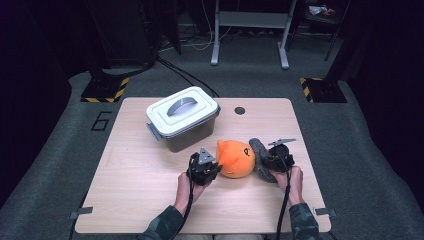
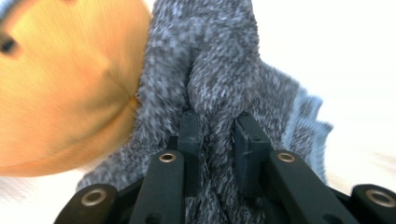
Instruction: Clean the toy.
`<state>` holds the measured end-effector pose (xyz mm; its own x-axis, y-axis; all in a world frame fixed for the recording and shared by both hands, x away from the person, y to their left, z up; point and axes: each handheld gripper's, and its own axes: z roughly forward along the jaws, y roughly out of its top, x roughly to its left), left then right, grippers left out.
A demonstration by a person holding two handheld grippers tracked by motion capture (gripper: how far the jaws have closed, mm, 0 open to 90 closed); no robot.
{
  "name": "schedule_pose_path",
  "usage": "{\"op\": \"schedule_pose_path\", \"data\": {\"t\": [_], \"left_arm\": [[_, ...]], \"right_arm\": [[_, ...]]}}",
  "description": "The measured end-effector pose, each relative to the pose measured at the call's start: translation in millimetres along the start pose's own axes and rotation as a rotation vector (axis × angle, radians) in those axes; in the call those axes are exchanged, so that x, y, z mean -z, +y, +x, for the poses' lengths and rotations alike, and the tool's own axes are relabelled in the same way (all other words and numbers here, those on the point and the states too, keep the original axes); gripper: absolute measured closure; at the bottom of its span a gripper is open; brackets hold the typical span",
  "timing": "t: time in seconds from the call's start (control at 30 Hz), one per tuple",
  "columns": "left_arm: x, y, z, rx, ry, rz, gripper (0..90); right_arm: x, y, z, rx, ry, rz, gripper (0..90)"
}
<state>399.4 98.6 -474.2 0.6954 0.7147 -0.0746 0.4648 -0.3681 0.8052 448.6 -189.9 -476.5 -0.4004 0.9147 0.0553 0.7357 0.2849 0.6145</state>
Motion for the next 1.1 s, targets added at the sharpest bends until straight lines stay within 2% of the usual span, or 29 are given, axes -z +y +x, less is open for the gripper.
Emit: {"op": "schedule_pose_path", "data": {"t": [0.17, 0.27, 0.43, 0.47, 0.53, 0.67, 0.87, 0.97, 1.0, 1.1], "left_arm": [[-0.1, 0.6, -0.8, 0.001, -0.002, -0.005, 81.6], [0.0, 0.9, -0.8, 0.000, -0.002, -0.005, 81.6], [0.1, 2.0, -1.4, -0.005, 0.001, -0.004, 81.5], [0.1, 2.3, -1.5, -0.005, 0.001, -0.005, 81.5], [0.0, 2.9, -1.9, -0.005, -0.002, -0.008, 81.5], [0.5, 4.1, -2.4, -0.014, 0.001, -0.007, 81.5], [0.3, 4.4, -3.5, -0.015, -0.010, -0.014, 81.5], [0.5, 4.6, -4.2, -0.019, -0.016, -0.018, 81.5], [0.8, 4.8, -4.2, -0.024, -0.020, -0.016, 81.5], [-1.1, 4.8, -5.3, -0.029, -0.024, 0.002, 81.6]], "right_arm": [[28.0, 13.1, -2.0, 0.010, -0.012, -0.075, 74.7], [47.6, 26.6, 3.6, 0.023, -0.007, -0.124, 74.6], [63.8, 46.3, 23.7, 0.079, 0.018, -0.153, 74.5], [65.2, 51.6, 31.2, 0.107, 0.029, -0.154, 74.4], [65.2, 58.9, 43.8, 0.152, 0.042, -0.156, 74.3], [58.4, 68.5, 68.3, 0.211, 0.069, -0.144, 74.3], [44.9, 76.8, 95.7, 0.267, 0.104, -0.133, 74.0], [39.3, 78.6, 104.0, 0.286, 0.114, -0.125, 73.9], [36.2, 78.4, 108.1, 0.265, 0.123, -0.115, 73.9], [22.5, 76.3, 111.4, 0.323, 0.096, -0.084, 74.1]]}}
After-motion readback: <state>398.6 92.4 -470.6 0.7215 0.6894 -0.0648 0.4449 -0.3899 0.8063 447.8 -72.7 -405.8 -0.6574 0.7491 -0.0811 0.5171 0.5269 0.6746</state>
